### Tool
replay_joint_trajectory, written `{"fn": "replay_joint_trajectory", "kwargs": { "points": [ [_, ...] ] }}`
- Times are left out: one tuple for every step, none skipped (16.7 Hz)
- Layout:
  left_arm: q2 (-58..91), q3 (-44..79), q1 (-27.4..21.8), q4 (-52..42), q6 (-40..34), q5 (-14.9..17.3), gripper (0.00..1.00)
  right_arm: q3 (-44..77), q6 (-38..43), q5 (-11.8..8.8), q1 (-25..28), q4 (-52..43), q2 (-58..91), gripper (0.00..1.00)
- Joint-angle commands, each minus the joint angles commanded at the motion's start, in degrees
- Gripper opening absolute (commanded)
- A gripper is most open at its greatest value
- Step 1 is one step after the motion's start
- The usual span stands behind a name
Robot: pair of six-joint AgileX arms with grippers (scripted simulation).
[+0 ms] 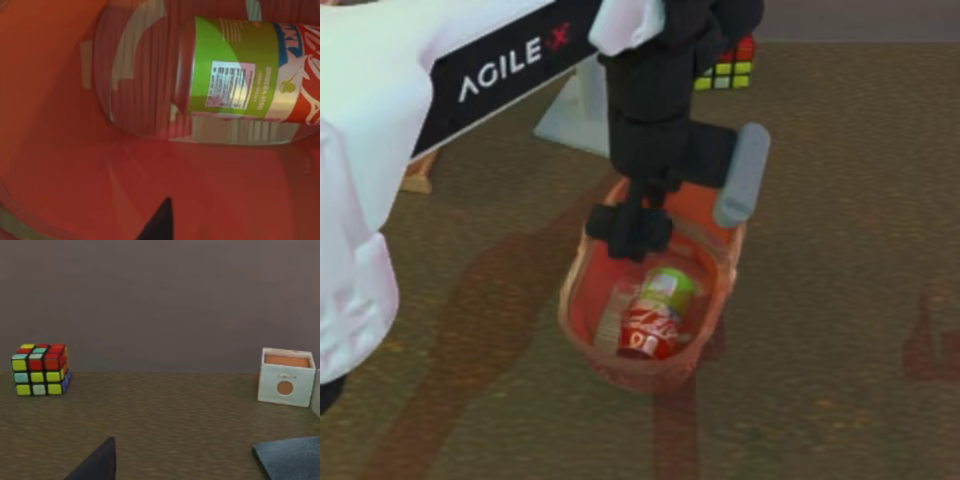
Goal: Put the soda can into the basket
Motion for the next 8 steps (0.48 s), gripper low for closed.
{"fn": "replay_joint_trajectory", "kwargs": {
  "points": [
    [0.00, 0.00, 0.00, 0.00, 0.00, 0.00, 0.40, 0.00, 0.00, 0.00, 0.00, 0.00, 0.00, 1.00],
    [0.00, 0.00, 0.00, 0.00, 0.00, 0.00, 0.32, 0.00, 0.00, 0.00, 0.00, 0.00, 0.00, 1.00],
    [0.00, 0.00, 0.00, 0.00, 0.00, 0.00, 0.25, 0.00, 0.00, 0.00, 0.00, 0.00, 0.00, 1.00],
    [0.00, 0.00, 0.00, 0.00, 0.00, 0.00, 0.17, 0.00, 0.00, 0.00, 0.00, 0.00, 0.00, 1.00],
    [0.00, 0.00, 0.00, 0.00, 0.00, 0.00, 0.10, 0.00, 0.00, 0.00, 0.00, 0.00, 0.00, 1.00],
    [0.00, 0.00, 0.00, 0.00, 0.00, 0.00, 0.02, 0.00, 0.00, 0.00, 0.00, 0.00, 0.00, 1.00],
    [0.00, 0.00, 0.00, 0.00, 0.00, 0.00, 0.00, 0.00, 0.00, 0.00, 0.00, 0.00, 0.00, 1.00],
    [0.00, 0.00, 0.00, 0.00, 0.00, 0.00, 0.00, 0.00, 0.00, 0.00, 0.00, 0.00, 0.00, 1.00]
  ]
}}
